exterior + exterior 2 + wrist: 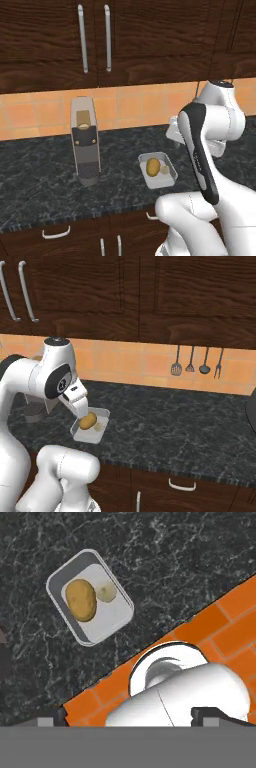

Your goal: Take the meat container that has the chicken drumstick and place it on the second highest rack of the freezer. Then take the vegetable container that has the garlic and potato and place it on the highest rack of the freezer.

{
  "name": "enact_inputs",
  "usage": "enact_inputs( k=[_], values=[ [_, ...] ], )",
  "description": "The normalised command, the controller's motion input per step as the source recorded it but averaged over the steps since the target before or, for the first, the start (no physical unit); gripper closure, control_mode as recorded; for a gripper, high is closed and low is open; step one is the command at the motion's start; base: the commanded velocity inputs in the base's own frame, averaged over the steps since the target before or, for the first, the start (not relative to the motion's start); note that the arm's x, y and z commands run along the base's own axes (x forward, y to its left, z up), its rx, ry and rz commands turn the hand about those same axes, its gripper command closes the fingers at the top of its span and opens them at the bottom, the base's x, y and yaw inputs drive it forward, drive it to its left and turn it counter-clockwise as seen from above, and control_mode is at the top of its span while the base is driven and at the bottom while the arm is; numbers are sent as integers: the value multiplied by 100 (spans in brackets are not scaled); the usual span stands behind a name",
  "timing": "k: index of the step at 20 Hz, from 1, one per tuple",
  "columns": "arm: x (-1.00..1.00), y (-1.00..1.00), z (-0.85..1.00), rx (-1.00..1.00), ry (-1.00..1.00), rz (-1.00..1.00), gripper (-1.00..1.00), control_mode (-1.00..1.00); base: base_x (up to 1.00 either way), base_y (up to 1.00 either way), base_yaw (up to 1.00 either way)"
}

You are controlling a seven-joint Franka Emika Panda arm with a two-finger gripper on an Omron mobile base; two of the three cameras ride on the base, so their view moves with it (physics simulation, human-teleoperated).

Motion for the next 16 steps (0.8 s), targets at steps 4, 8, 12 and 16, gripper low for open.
enact_inputs(
  k=[4, 8, 12, 16],
  values=[
    [0, 0, -82, 0, 0, -18, -100, -100, 0, 0, 0],
    [12, 0, -60, 0, 0, -18, -100, -100, 0, 0, 0],
    [26, 0, -54, 0, 0, -19, -100, -100, 0, 0, 0],
    [34, 0, -44, 0, 0, -19, -100, -100, 0, 0, 0]
  ],
)
